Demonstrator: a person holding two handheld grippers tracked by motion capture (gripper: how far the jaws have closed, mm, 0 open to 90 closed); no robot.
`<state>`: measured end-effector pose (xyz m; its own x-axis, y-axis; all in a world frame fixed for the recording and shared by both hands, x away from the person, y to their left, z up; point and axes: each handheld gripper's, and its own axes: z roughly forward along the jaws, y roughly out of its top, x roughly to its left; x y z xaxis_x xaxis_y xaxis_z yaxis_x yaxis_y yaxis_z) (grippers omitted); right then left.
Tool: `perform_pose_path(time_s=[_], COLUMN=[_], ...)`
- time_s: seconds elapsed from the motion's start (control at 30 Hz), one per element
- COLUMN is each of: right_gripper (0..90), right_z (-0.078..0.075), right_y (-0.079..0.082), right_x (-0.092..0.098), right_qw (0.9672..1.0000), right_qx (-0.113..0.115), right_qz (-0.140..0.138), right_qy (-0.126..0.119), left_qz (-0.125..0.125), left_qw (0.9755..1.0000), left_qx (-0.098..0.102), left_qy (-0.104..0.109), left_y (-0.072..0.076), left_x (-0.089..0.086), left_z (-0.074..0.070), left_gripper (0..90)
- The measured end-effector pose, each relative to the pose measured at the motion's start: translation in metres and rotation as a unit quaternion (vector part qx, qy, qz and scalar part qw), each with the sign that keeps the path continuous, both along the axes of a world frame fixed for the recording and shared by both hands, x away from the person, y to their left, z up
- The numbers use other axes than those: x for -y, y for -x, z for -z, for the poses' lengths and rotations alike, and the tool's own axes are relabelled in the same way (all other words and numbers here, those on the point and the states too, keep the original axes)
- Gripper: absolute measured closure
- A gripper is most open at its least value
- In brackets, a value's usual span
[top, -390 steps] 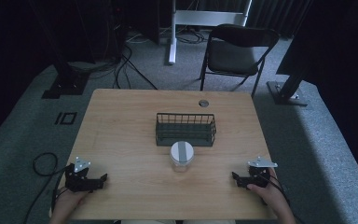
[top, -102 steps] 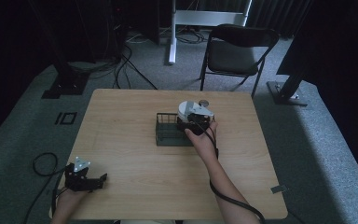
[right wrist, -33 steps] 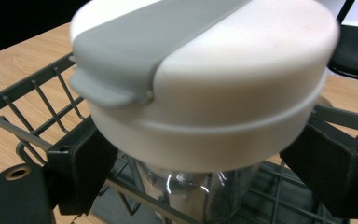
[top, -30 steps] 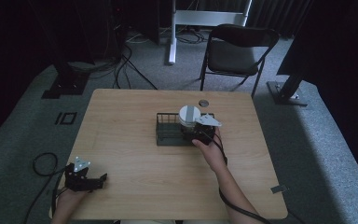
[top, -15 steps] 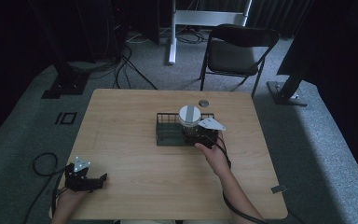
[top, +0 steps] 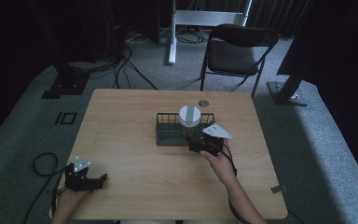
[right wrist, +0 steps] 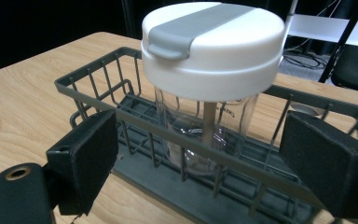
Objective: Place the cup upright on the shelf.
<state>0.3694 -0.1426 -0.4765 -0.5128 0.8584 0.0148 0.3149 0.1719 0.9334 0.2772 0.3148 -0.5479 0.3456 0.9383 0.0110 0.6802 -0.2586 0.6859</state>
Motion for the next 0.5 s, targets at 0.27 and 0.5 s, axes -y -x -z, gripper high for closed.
perform_pose_path(time_s=[0.27, 0.5], right_gripper=[11.5, 11.5], right_z=[0.002, 0.008], right_y=[0.012, 0.021], right_x=[0.01, 0.02], right_qw=[1.0, 0.9999], right_qx=[0.006, 0.002], right_qz=[-0.002, 0.007], right_qy=[0.0, 0.007], left_qz=[0.0, 0.0], left_qw=[1.0, 1.0], left_qx=[0.0, 0.0], left_qy=[0.0, 0.0], left_y=[0.0, 0.0], left_x=[0.0, 0.0], left_z=[0.0, 0.0], left_gripper=[0.6, 0.6])
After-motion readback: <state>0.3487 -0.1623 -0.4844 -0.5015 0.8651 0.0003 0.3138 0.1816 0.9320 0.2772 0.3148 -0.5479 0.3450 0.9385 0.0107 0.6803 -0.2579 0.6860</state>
